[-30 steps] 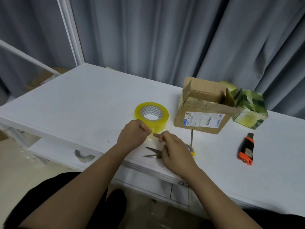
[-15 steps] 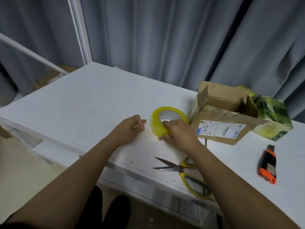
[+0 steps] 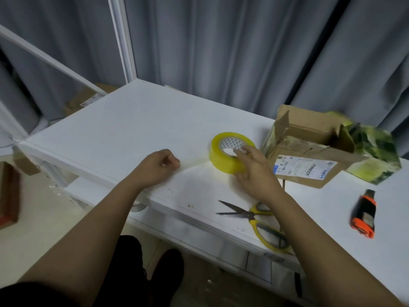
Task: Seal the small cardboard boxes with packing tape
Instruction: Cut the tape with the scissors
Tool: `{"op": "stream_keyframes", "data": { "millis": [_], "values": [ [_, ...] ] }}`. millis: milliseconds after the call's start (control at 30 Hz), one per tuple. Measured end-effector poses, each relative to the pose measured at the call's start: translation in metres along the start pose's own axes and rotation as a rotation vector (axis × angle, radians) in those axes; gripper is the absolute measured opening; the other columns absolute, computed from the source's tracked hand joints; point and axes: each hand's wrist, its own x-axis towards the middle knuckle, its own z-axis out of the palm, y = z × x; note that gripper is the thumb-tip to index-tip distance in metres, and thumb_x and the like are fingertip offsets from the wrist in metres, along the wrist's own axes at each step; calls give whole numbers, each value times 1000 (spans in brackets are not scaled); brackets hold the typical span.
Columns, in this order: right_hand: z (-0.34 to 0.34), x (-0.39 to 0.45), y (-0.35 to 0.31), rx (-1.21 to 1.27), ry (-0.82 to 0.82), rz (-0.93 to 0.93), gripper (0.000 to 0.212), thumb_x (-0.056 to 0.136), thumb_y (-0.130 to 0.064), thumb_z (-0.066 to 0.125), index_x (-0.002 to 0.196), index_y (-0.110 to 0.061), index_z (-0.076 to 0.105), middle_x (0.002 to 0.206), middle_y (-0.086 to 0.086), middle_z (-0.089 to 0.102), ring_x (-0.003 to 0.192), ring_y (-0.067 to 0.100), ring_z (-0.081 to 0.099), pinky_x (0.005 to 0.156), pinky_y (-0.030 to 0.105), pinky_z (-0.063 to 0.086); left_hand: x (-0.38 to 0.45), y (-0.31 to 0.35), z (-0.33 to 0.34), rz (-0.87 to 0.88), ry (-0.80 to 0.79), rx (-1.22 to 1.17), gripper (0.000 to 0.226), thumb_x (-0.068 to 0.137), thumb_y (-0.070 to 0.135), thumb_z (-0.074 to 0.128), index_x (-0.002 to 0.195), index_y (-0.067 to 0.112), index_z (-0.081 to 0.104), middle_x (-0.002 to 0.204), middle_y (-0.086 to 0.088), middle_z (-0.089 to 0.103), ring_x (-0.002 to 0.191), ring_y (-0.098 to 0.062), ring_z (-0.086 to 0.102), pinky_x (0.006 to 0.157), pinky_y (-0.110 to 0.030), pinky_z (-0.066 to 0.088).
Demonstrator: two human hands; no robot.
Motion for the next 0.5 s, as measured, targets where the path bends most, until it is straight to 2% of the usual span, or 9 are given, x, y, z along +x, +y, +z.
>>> {"op": "stream_keyframes", "data": {
  "millis": [33,100,167,233,333,367,433,500],
  "values": [
    [-3,-19,1,69,49,-10,43,84,-9,64,126,-9,56,130,11,47,127,29,37,101,26,29,-1,1,-2,1,4,-9,7,91,20,60,85,17,63,103,8,66,98,-8,60,76,-12,41],
    [-11,-60,8,98,24,39,25,81,-12,66,105,-18,60,108,0,51,111,23,44,89,24,33,-3,5,-2,6,7,-12,7,91,17,60,88,13,64,104,4,67,97,-11,60,76,-14,41],
    [-15,-94,21,29,-116,138,26,79,-20,66,104,-20,58,107,-1,51,107,23,44,88,31,39,-6,9,1,10,16,-31,7,91,13,58,89,10,64,104,1,66,93,-10,60,75,-15,41],
    [-19,-110,29,-55,-252,210,37,81,-28,64,115,-18,54,114,4,49,108,25,41,89,35,39,-10,14,6,9,33,-67,7,92,8,57,90,8,63,103,-2,66,88,-8,59,73,-12,41],
    [-23,-112,26,-109,-370,223,45,84,-37,61,121,-13,50,117,8,45,113,27,38,92,35,37,-18,22,13,-17,49,-119,5,91,6,57,92,5,62,102,-6,65,93,-18,60,79,-23,45],
    [-24,-110,25,-138,-410,214,45,85,-41,60,120,-13,51,117,8,45,114,27,37,95,36,37,-22,24,15,-22,50,-133,5,91,6,57,92,5,62,100,-7,64,93,-20,59,77,-25,46],
    [-29,-105,19,-201,-436,181,41,87,-47,58,110,-13,56,110,8,48,111,27,39,91,36,39,-29,27,18,-35,54,-139,4,90,9,59,93,7,61,92,-3,63,83,-16,59,65,-23,47],
    [-37,-103,13,-241,-416,152,37,86,-51,58,92,-15,55,95,4,47,102,25,45,77,33,39,-34,28,20,-50,61,-125,6,90,13,61,94,9,62,86,2,61,74,-8,56,58,-19,45]
  ]
}}
